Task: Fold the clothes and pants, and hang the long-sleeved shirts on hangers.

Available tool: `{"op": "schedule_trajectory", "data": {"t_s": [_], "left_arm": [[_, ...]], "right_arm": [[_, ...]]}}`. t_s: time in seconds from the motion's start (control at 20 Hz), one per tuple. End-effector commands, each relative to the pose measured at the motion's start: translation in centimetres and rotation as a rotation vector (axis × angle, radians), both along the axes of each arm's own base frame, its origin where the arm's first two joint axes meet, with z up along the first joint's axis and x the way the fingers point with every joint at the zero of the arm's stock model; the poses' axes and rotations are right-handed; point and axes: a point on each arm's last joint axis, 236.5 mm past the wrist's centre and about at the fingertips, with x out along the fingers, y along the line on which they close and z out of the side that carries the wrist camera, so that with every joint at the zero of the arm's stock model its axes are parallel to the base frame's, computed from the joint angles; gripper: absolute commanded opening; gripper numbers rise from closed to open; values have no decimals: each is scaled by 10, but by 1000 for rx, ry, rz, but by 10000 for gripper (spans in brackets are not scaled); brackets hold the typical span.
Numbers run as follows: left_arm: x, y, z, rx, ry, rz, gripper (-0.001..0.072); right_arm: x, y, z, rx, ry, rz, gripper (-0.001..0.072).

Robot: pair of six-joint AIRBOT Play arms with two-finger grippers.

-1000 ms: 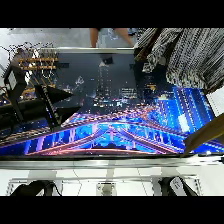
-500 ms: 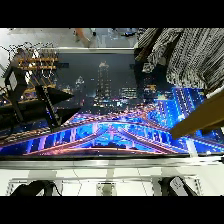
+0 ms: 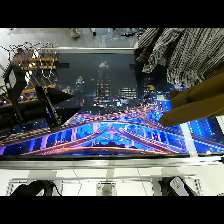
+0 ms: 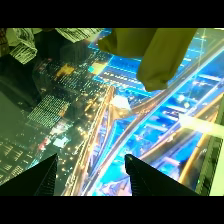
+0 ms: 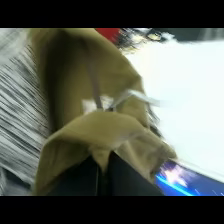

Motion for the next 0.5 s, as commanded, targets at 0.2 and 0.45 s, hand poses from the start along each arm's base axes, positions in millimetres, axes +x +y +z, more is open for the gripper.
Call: {"op": "schedule_trajectory", "data": {"t_s": [0.2,0.45], "left_arm": [[0,0,0,-1,1,2,502],[0,0,0,-1,1,2,502]], "right_arm": [[-21,18,69,-219,-68,-11,27],[-39,27,120,-295,-230,-59,27]]}}
